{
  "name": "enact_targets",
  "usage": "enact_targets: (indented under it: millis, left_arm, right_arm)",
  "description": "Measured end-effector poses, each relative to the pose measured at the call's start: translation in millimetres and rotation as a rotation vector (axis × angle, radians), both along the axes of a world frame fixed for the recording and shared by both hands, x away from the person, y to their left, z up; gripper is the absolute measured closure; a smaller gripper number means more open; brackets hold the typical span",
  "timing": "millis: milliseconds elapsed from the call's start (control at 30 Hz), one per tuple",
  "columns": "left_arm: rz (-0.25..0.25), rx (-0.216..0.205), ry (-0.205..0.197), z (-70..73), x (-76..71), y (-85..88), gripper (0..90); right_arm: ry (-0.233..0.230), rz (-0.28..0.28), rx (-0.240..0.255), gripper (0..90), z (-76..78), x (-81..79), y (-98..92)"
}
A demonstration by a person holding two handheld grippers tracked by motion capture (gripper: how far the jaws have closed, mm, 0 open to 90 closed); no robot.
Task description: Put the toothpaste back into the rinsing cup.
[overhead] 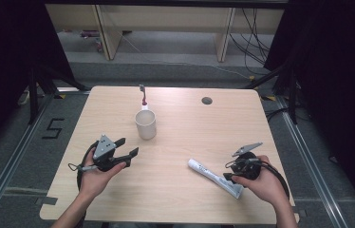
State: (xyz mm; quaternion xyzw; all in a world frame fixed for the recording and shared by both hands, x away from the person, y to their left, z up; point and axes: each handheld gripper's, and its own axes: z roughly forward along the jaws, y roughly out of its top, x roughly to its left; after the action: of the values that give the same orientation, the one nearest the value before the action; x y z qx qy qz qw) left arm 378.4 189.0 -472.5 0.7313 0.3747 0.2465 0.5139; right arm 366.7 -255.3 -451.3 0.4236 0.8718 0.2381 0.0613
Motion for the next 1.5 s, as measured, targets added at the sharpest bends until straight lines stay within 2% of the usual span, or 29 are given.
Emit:
enact_targets:
  millis: [67, 100, 200, 233, 300, 367, 400, 433, 467, 533, 567, 667, 767, 1033, 1300, 1333, 1400, 1433, 1500]
  left_arm:
    - [0.002, 0.004, 0.007, -0.7, -0.7, -1.2, 34.3]
    - [-0.008, 0.010, 0.009, -2.9, -1.5, -3.9, 34.4]
    - [-0.022, 0.016, 0.014, -4.9, -2.4, -6.6, 34.4]
    - [-0.032, 0.023, 0.016, -6.0, -4.0, -8.9, 34.4]
    - [-0.039, 0.020, 0.016, -6.3, -6.0, -11.2, 34.4]
    - [-0.047, 0.024, 0.020, -6.1, -7.3, -12.4, 34.3]
    - [-0.052, 0.022, 0.020, -6.2, -7.9, -12.9, 34.3]
    - [-0.052, 0.022, 0.020, -6.2, -7.9, -12.9, 34.3]
    - [-0.058, 0.021, 0.016, -6.4, -8.7, -13.1, 34.3]
    - [-0.056, 0.022, 0.016, -6.2, -10.9, -13.1, 34.3]
    - [-0.055, 0.022, 0.017, -6.8, -12.1, -12.9, 34.3]
    - [-0.053, 0.024, 0.021, -7.7, -13.1, -13.0, 34.4]
    - [-0.061, 0.028, 0.023, -9.4, -14.2, -13.8, 34.4]
    - [-0.063, 0.034, 0.032, -10.5, -15.5, -15.3, 34.3]
    - [-0.070, 0.036, 0.029, -10.3, -16.1, -15.6, 34.3]
    - [-0.069, 0.036, 0.029, -10.3, -16.1, -15.7, 34.3]
    - [-0.071, 0.037, 0.030, -10.3, -16.0, -15.9, 34.3]
    - [-0.071, 0.035, 0.029, -10.3, -16.0, -16.1, 34.3]
    - [-0.071, 0.034, 0.029, -10.4, -16.0, -16.2, 34.3]
  right_arm:
    - [0.013, 0.018, 0.002, 53.1, 0.3, 0.7, 0.3]
    - [0.050, 0.028, -0.008, 52.6, -1.1, 1.9, 3.4]
    - [0.067, 0.042, -0.029, 51.6, -2.0, 2.9, 6.0]
    - [0.096, 0.061, -0.038, 50.4, -3.4, 4.3, 10.1]
    - [0.094, 0.113, -0.052, 50.3, -5.0, 8.8, 12.2]
    - [0.118, 0.133, -0.056, 49.7, -5.8, 10.7, 15.4]
    - [0.140, 0.116, -0.074, 49.6, -5.2, 10.3, 17.7]
    - [0.140, 0.116, -0.074, 49.6, -5.2, 10.3, 17.7]
    - [0.159, 0.156, -0.077, 49.1, -4.6, 11.9, 19.6]
    - [0.167, 0.174, -0.081, 49.1, -4.5, 13.0, 20.2]
    - [0.184, 0.179, -0.102, 49.0, -3.1, 13.5, 21.2]
    - [0.178, 0.206, -0.140, 49.0, -2.2, 16.2, 22.6]
    - [0.184, 0.208, -0.149, 47.9, -1.7, 17.0, 25.0]
    - [0.196, 0.253, -0.180, 45.8, -8.5, 23.2, 31.2]
    - [0.204, 0.256, -0.209, 46.1, -12.3, 25.7, 36.6]
    - [0.207, 0.259, -0.229, 46.3, -12.8, 25.4, 38.0]
    - [0.211, 0.252, -0.237, 46.6, -13.3, 24.7, 39.2]
    - [0.203, 0.271, -0.235, 47.2, -14.1, 25.4, 39.8]
    - [0.206, 0.270, -0.234, 47.4, -14.3, 25.2, 40.0]
